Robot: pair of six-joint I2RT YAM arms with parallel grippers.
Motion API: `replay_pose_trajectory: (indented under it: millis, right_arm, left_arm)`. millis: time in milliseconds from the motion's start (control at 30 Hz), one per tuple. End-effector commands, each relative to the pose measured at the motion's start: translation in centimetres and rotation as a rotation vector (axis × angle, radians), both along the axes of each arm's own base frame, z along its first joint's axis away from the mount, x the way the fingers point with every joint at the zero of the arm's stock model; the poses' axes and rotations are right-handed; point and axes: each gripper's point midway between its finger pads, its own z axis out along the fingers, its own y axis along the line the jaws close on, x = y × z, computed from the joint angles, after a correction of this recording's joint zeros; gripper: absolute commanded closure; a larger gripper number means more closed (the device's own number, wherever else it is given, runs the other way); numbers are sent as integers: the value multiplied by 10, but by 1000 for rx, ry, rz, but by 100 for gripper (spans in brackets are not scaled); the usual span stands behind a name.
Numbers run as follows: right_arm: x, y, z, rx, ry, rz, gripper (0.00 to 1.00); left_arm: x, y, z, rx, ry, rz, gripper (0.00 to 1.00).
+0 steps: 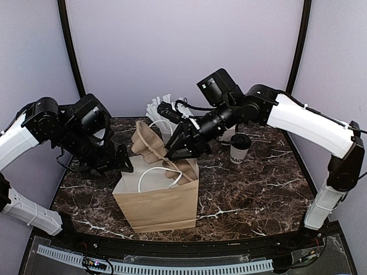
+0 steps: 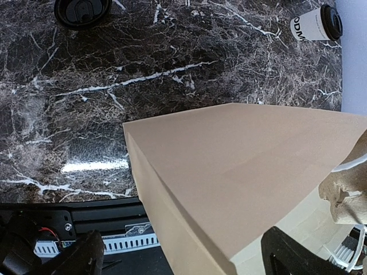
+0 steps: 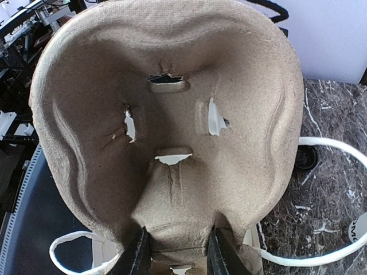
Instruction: Pack the takeout coffee
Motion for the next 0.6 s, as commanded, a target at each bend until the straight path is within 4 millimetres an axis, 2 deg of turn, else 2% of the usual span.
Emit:
replay_pose_trajectory:
  millis: [0,233,433,567]
  right_arm:
    - [0,-5,-13,-81,-23,-33,70]
    - [7,-5,-46,-233,-85,-88,70]
    - [10,-6,-63,-324,-172,-120,70]
    - [11,-6,-74,-374,-221,-140,69]
  left_arm:
    - [3,4,6,6,-32,9,1]
    - [7,3,5,20,-47,1,1]
    - [13,10,13,31,-98,17,1]
    - [18,6,14,13,-129,17,1]
